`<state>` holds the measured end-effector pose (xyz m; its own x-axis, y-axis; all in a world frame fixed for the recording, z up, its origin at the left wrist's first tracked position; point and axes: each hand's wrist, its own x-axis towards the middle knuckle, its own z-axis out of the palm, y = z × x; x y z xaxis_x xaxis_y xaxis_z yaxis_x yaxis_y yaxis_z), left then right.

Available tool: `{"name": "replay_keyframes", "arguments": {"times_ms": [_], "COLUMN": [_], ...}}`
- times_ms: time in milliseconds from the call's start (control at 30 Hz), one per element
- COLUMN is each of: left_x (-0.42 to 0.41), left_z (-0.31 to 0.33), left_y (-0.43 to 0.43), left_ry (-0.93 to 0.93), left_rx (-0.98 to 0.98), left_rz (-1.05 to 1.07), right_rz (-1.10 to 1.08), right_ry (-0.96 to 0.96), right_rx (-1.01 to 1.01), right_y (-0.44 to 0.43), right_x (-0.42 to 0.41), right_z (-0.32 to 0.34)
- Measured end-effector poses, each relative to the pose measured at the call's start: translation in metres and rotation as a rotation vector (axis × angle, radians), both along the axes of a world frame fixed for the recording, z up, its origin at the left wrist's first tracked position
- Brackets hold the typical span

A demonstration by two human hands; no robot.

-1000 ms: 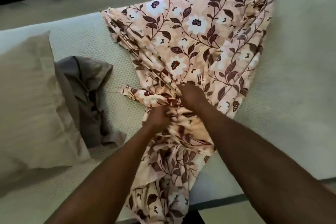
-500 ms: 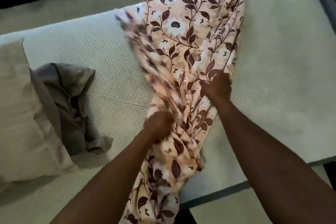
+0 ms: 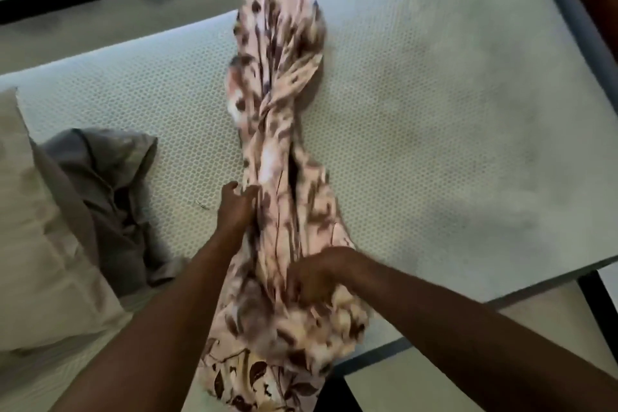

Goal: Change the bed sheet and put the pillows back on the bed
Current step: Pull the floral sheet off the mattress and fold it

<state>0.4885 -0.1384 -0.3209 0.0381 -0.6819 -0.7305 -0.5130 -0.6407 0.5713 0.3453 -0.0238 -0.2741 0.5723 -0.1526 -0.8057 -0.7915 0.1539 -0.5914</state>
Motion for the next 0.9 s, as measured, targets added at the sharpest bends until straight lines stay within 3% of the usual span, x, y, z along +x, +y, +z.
{"name": "replay_keyframes", "arguments": {"times_ms": [67, 100, 167, 233, 300, 367, 433, 500, 567, 633, 700, 767, 833, 900], "left_x": [-0.015, -0.021, -0.035, -0.040, -0.031, -0.012, 0.019, 0.054, 0.085, 0.107, 0.118, 0.114, 0.110, 0.107], "left_z": [0.016, 0.021, 0.028, 0.033, 0.035, 0.036, 0.032, 0.024, 0.019, 0.021, 0.021, 0.014, 0.006, 0.003], "left_y": [0.005, 0.010, 0.021, 0.039, 0.058, 0.068, 0.072, 0.082, 0.103, 0.130, 0.157, 0.175, 0.185, 0.187], "left_ry": [-0.050, -0.091, -0.156, -0.147, -0.098, -0.058, -0.201, -0.351, -0.382, -0.383, -0.433, -0.447, -0.307, -0.070], "left_rx": [-0.081, -0.133, -0.157, -0.022, -0.006, -0.117, -0.212, -0.142, -0.012, 0.108, 0.198, 0.302, 0.403, 0.389], "left_rz": [-0.186, -0.354, -0.714, -1.066, -1.199, -0.901, -0.563, -0.481, -0.408, -0.245, -0.171, -0.125, 0.027, 0.159], "right_rz": [0.103, 0.011, -0.436, -0.910, -1.167, -1.045, -0.811, -0.694, -0.847, -1.134, -1.416, -1.482, -1.453, -1.554], "right_ry": [-0.041, -0.069, -0.043, 0.138, 0.329, 0.401, 0.384, 0.344, 0.372, 0.532, 0.662, 0.679, 0.684, 0.565], "right_rx": [0.094, 0.062, -0.139, -0.485, -0.623, -0.555, -0.469, -0.470, -0.509, -0.546, -0.413, -0.258, -0.191, -0.082], "right_y": [-0.002, -0.008, -0.029, -0.056, -0.076, -0.083, -0.071, -0.038, 0.004, 0.051, 0.103, 0.141, 0.157, 0.143], "right_x": [-0.003, -0.013, -0.045, -0.076, -0.098, -0.104, -0.096, -0.080, -0.062, -0.041, -0.012, 0.020, 0.044, 0.056], "right_z": [0.015, 0.018, 0.020, 0.013, 0.008, -0.006, -0.024, -0.044, -0.055, -0.050, -0.042, -0.040, -0.044, -0.036]}}
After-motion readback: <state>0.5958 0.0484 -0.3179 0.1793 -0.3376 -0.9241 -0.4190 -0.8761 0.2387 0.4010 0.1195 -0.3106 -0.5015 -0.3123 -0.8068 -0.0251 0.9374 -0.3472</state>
